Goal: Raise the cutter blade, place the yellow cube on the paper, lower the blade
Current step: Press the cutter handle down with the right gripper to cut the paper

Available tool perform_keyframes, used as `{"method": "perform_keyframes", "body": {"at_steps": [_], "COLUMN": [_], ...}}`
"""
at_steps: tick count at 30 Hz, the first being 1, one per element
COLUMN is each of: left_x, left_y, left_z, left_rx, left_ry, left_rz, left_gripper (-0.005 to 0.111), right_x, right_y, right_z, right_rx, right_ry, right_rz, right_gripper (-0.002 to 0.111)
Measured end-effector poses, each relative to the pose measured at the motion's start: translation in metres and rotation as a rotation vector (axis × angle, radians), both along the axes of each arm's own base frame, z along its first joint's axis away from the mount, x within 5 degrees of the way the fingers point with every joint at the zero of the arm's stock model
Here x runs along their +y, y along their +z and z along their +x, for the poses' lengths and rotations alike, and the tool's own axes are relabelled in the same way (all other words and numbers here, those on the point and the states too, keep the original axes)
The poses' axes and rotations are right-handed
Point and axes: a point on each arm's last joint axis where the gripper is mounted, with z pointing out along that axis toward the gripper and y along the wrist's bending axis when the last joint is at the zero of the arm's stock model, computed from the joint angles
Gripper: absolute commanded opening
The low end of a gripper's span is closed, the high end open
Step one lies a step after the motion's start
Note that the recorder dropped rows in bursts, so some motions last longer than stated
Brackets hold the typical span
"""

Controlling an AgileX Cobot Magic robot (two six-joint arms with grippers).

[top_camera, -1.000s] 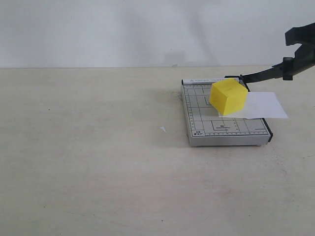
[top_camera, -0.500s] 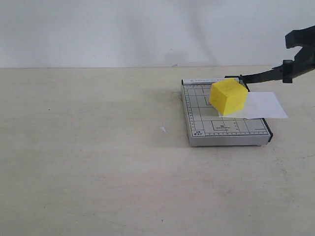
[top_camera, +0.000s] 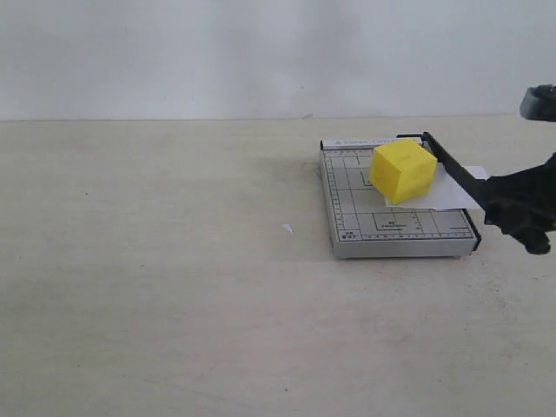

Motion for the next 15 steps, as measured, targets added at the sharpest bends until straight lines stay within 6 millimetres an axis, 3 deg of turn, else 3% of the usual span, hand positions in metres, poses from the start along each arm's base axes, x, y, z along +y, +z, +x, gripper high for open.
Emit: {"method": "perform_keyframes", "body": {"at_steps": [15], "left_x": [0.002], "left_y": [0.0], "left_z": [0.0], "left_rx": [0.002], "left_ry": [0.025], "left_rz": [-0.024], "left_gripper": [0.004], "right_x": [0.009], "right_y": [-0.047], "right_z": [0.007], "right_rx": [0.086], "right_ry": [0.029], "right_rz": [-0.044], "right_gripper": [0.0]}}
